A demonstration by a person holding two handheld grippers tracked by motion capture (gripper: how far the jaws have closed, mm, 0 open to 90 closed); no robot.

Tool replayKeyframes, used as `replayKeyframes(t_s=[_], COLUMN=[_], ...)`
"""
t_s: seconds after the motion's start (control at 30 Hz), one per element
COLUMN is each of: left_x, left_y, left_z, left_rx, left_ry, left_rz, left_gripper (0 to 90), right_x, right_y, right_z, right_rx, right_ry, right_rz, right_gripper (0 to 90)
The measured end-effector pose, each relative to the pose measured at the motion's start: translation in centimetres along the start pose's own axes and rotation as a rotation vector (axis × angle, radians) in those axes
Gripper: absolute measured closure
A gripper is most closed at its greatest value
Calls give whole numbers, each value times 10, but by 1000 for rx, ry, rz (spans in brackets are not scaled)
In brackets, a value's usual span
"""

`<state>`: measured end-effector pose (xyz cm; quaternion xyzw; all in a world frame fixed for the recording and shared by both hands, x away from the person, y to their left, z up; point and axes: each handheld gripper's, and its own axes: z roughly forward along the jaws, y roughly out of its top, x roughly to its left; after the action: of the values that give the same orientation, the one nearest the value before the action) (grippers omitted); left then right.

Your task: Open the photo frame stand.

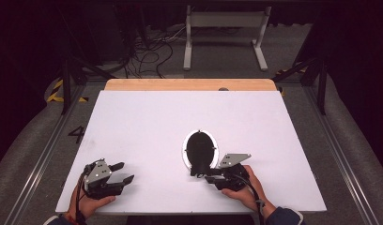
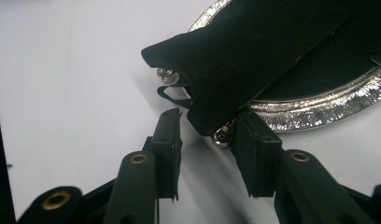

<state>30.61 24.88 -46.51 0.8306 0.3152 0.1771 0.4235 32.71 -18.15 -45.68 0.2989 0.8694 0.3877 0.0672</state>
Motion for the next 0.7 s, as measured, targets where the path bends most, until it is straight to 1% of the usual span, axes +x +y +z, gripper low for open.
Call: replayKeyframes(t_s=[0.1, 0.13, 0.17, 0.23, 0.27, 0.3, 0.37, 0.4, 0.43, 0.47, 0.5, 0.53, 0.57, 0.7], left_x=[1, 1, 0, -1, -3, -3, -4, -4, -5, -5, -5, -6, -6, -12], left_y=[2, 3, 4, 4, 3, 3, 2, 2, 3, 4, 6, 8, 10, 17], left_z=[2, 4, 6, 7, 7, 7, 6, 5, 6, 6, 7, 9, 11, 21], left_rx=[-1, 5, 9, 21, 28, 28, 29, 27, 23, 20, 16, 11, 15, 41], left_ry=[2, 2, 2, 2, 0, 0, 0, -3, -3, -5, -6, -11, -15, -22], left_rz=[-4, -2, 8, 16, 24, 24, 34, 30, 26, 30, 33, 24, 28, 64], left_gripper=[378, 376, 376, 374, 373, 373, 371, 370, 369, 366, 363, 361, 357, 350], right_x=[-6, -7, -9, -11, -14, -14, -17, -19, -21, -23, -25, -26, -27, -33], right_y=[-1, -1, -1, -1, 0, 0, 1, 1, 2, 2, 2, 3, 2, 2], right_z=[0, 0, 0, 0, 0, 0, 0, 0, 1, 1, 2, 3, 4, 8], right_rx=[-15, -18, -20, -25, -35, -35, -40, -46, -58, -75, -86, -91, -98, -130], right_ry=[33, 41, 53, 73, 100, 100, 121, 134, 148, 167, 174, 177, 187, 245], right_rz=[44, 57, 72, 97, 134, 134, 166, 183, 213, 252, 274, 295, 323, 405], right_gripper=[639, 638, 638, 619, 607, 607, 604, 601, 599, 587, 564, 562, 559, 559])
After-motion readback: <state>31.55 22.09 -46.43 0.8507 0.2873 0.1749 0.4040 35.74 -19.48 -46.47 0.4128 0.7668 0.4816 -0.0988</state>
